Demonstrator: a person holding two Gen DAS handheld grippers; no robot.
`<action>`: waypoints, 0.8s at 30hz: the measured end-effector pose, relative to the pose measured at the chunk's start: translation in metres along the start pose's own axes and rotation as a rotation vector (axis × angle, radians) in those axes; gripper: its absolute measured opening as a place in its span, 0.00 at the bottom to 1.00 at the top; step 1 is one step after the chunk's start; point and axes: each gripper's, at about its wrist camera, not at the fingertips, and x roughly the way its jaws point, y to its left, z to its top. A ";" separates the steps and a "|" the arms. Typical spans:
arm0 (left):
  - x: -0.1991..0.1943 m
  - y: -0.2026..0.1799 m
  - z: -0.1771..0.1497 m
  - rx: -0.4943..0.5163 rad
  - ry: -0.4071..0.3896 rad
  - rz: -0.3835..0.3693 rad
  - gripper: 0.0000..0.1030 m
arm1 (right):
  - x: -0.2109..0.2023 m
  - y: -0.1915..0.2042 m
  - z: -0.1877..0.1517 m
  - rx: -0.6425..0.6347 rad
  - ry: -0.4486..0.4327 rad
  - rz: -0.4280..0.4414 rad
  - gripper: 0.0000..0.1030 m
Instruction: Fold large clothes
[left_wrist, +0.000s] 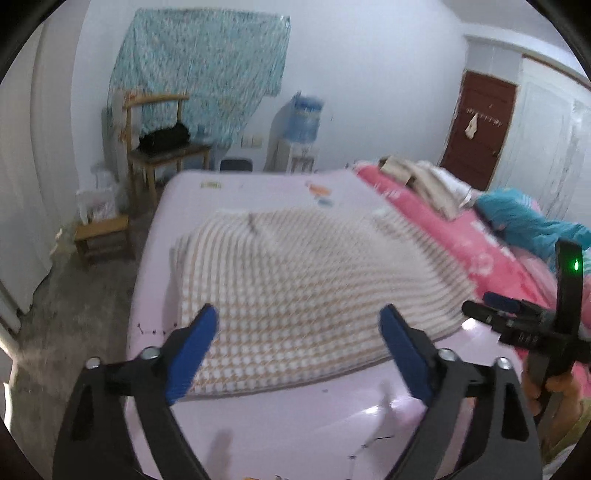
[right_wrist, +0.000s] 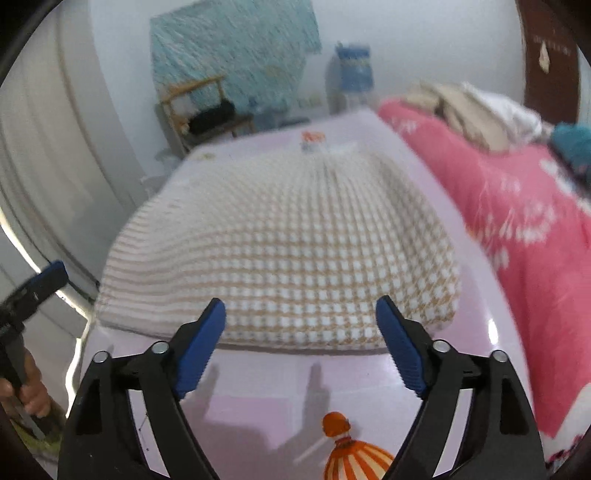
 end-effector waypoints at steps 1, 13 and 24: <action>-0.009 -0.004 0.004 -0.004 -0.023 -0.018 0.95 | -0.009 0.003 0.002 -0.013 -0.035 -0.010 0.87; -0.024 -0.045 0.009 0.100 -0.040 0.349 0.95 | -0.048 0.015 0.003 -0.077 -0.198 -0.132 0.92; 0.032 -0.043 -0.024 -0.046 0.221 0.385 0.95 | 0.008 0.025 -0.009 -0.107 0.091 -0.163 0.92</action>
